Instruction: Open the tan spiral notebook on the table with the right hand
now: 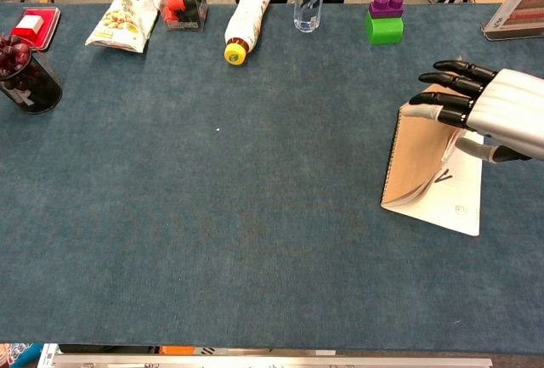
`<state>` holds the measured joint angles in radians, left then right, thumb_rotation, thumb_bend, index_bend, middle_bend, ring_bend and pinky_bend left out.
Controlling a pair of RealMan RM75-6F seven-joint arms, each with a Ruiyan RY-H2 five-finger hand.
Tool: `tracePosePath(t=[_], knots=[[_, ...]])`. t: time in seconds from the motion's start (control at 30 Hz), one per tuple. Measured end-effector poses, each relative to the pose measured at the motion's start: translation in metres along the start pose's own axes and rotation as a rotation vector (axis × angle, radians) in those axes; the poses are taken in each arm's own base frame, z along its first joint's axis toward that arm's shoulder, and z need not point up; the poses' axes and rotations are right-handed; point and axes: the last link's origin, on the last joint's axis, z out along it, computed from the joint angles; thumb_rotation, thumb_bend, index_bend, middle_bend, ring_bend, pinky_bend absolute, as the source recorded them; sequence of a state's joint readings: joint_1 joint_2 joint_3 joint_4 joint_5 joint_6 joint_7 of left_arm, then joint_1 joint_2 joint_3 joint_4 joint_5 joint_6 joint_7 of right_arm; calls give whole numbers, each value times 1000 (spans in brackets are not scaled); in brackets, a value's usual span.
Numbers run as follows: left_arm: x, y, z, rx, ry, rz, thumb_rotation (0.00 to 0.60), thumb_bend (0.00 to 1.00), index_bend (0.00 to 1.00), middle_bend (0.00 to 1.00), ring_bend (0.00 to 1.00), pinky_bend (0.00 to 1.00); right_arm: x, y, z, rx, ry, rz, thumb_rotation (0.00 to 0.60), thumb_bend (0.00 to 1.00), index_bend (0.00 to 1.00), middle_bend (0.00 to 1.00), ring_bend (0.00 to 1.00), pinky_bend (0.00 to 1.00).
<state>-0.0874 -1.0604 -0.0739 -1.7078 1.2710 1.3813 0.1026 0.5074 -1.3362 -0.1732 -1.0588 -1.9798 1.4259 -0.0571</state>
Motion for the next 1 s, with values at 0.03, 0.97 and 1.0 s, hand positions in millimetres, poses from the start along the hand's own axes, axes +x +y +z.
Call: tracePosePath(t=[0.03, 0.97, 1.0], knots=[[0, 0, 0, 0, 0, 0, 600, 241, 475, 303, 247, 379, 0, -1, 2, -1, 10, 0, 600, 397, 52, 195, 19, 60], [0, 0, -1, -6, -5, -4, 600, 241, 475, 303, 247, 379, -10, -12, 60, -86, 192, 17, 600, 289, 0, 187, 20, 60], [0, 0, 0, -6, -5, -4, 600, 241, 475, 303, 247, 379, -11, -12, 62, -90, 191, 18, 600, 289, 0, 186, 20, 60]])
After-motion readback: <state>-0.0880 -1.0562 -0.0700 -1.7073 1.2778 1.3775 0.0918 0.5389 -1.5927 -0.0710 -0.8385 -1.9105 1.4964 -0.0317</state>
